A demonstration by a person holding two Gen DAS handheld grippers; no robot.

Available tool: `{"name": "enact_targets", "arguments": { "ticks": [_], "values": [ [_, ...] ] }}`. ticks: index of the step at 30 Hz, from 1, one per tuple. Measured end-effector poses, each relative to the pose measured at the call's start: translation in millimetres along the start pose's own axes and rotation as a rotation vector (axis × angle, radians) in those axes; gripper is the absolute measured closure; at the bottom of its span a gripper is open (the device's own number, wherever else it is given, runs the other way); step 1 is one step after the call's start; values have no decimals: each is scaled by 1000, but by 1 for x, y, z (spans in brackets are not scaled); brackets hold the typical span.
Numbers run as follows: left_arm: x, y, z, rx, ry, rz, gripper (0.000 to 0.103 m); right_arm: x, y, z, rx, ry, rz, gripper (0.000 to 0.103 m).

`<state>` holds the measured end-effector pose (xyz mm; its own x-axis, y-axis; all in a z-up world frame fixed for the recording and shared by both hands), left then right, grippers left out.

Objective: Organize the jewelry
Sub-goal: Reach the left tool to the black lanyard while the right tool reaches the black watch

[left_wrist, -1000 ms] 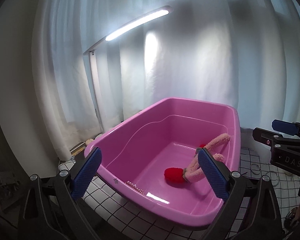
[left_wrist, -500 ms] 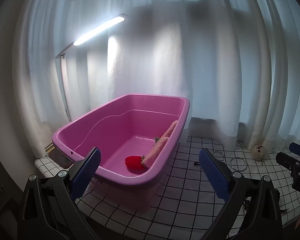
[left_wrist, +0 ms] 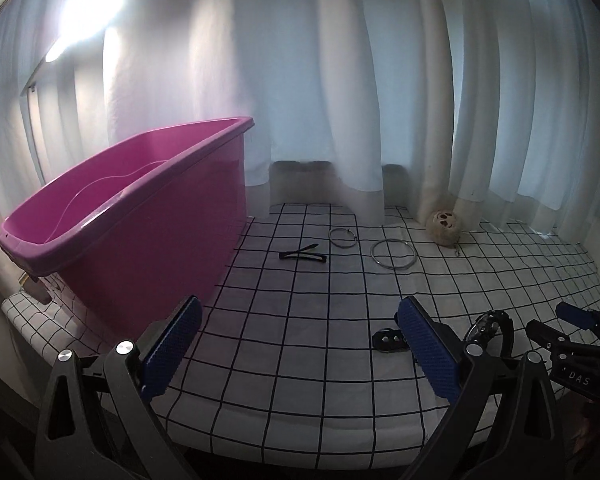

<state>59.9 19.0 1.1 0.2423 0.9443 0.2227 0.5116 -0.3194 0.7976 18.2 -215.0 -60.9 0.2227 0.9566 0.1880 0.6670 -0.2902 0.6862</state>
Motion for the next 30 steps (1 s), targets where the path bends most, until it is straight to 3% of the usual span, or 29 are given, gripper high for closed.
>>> {"name": "enact_targets", "arguments": {
  "ticks": [7, 15, 21, 30],
  "values": [
    [-34, -30, 37, 100, -1, 22, 6, -4, -14, 34, 52, 13, -9, 38],
    [-51, -36, 67, 165, 0, 25, 6, -12, -14, 57, 106, -21, -37, 38],
    [-63, -42, 89, 228, -7, 23, 6, -12, -10, 67, 96, -53, -86, 38],
    [-82, -34, 86, 210, -57, 33, 6, -13, -13, 74, 103, -36, -90, 38]
  ]
}}
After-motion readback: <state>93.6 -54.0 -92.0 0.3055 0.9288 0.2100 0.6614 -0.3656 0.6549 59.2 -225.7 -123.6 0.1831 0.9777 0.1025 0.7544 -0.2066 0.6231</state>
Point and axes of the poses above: each gripper's, at about its wrist camera, not at the fingertips, and z roughly the way its jaws point, x to its left, y to its top, the point moved 9 cm from there along z, roughly the way its jaws point, and after that the axes turned 13 degrees about z, right-handed, at the moved point
